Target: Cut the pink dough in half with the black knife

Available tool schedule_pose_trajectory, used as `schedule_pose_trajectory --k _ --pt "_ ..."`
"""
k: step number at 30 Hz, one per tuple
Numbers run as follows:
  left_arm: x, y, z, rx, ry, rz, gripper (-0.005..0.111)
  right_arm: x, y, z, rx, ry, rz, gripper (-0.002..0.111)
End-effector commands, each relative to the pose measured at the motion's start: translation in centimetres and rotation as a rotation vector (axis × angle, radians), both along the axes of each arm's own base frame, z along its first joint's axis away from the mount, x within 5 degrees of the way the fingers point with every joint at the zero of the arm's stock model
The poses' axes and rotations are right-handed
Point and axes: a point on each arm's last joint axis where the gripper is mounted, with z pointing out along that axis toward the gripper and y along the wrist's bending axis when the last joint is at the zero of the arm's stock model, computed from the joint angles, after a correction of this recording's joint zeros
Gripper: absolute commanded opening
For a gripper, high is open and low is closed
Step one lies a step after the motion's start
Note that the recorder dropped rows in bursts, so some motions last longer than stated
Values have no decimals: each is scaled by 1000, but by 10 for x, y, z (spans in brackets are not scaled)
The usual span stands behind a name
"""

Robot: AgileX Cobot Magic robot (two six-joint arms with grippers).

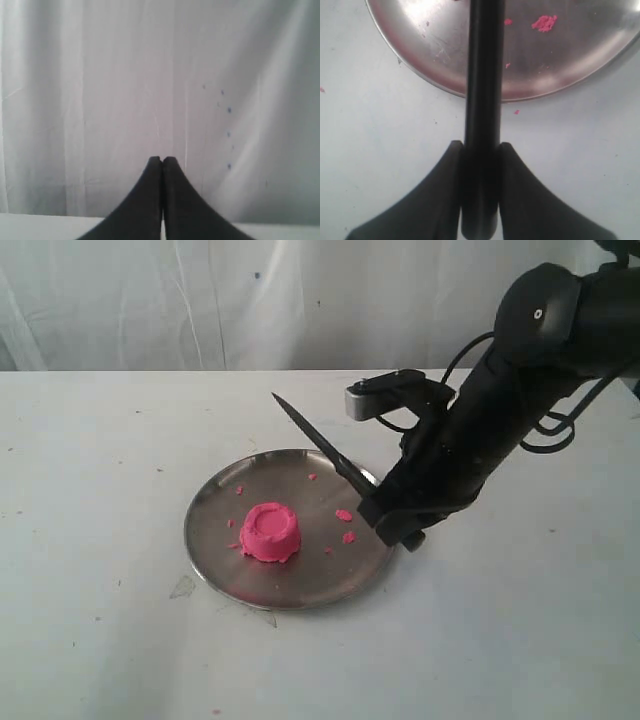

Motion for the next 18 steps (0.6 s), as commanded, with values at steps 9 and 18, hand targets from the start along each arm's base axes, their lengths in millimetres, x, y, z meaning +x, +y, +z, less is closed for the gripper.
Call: schedule_pose_trajectory --k 9,18 --pt "129 -50 -65 630 574 -526 0 -3 -4 1 -12 25 9 0" --pt "176 -62 -74 497 880 -279 0 -11 13 4 -245 22 68 0"
